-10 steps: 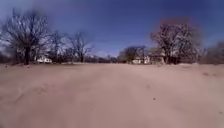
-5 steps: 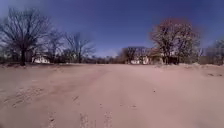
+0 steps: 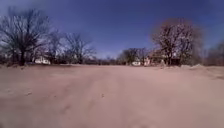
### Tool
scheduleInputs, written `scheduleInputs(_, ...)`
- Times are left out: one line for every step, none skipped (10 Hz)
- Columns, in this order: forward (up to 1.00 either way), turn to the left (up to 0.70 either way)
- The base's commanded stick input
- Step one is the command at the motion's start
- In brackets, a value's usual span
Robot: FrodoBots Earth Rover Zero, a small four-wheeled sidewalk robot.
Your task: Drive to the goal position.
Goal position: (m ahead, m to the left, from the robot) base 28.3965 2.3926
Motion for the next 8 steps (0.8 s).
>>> scheduleInputs(1.00,0.00)
scheduleInputs(1.00,0.00)
scheduleInputs(1.00,0.00)
scheduleInputs(1.00,0.00)
scheduleInputs(1.00,0.00)
scheduleInputs(1.00,0.00)
scheduleInputs(1.00,0.00)
scheduleInputs(1.00,0.00)
